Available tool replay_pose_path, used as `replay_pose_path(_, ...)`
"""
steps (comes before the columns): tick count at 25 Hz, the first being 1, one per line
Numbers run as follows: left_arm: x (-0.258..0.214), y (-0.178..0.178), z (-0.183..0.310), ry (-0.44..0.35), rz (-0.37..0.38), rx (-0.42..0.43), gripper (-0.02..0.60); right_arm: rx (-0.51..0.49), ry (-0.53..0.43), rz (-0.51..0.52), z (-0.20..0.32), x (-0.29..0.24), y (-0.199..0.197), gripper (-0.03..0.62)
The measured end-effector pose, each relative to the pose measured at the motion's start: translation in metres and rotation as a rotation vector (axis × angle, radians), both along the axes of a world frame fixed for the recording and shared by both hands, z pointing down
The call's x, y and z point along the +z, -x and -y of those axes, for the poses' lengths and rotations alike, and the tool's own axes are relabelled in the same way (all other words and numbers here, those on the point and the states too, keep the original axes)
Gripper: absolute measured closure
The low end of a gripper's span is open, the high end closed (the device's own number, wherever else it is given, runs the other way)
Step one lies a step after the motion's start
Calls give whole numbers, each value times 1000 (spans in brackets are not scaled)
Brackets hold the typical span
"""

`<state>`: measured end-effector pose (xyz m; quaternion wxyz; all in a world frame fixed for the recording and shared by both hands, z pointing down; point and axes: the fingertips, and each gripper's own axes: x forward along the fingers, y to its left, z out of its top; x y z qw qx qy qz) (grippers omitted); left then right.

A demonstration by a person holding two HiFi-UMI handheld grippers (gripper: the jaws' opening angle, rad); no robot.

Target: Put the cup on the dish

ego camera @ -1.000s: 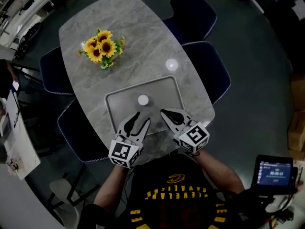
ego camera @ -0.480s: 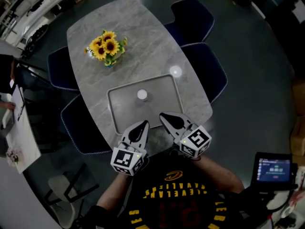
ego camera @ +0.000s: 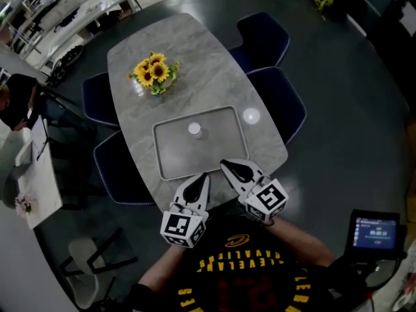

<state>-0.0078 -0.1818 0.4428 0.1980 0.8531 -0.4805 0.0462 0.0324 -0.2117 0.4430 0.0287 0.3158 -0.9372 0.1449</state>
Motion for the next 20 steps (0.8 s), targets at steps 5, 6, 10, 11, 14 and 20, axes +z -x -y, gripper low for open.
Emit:
replay_pose_path(5, -15, -10, -23, -29, -2, -17, 581, 14, -86, -21, -20, -18, -18, 586)
replay_pose_path(6, -19, -12, -27, -32, -9, -22, 581, 20, -91, -34, -25, -20, -24, 586)
replay_pose_path(10, -40, -22, -46, -46, -45, -31, 581, 50, -98, -30, -47, -37, -42, 586)
replay_pose_path(11, -45, -23, -49, -53, -49, -34, 581, 51, -102, -26, -51, -38, -45, 586)
replay_pose_path(14, -60, -25, -59, -91, -43, -47, 581, 52, -123, 1, -58, -46, -49, 586)
replay_pose_path(20, -87, -57, -76, -191, 2, 23, 581, 116, -150, -6, -71, -83, -76, 586)
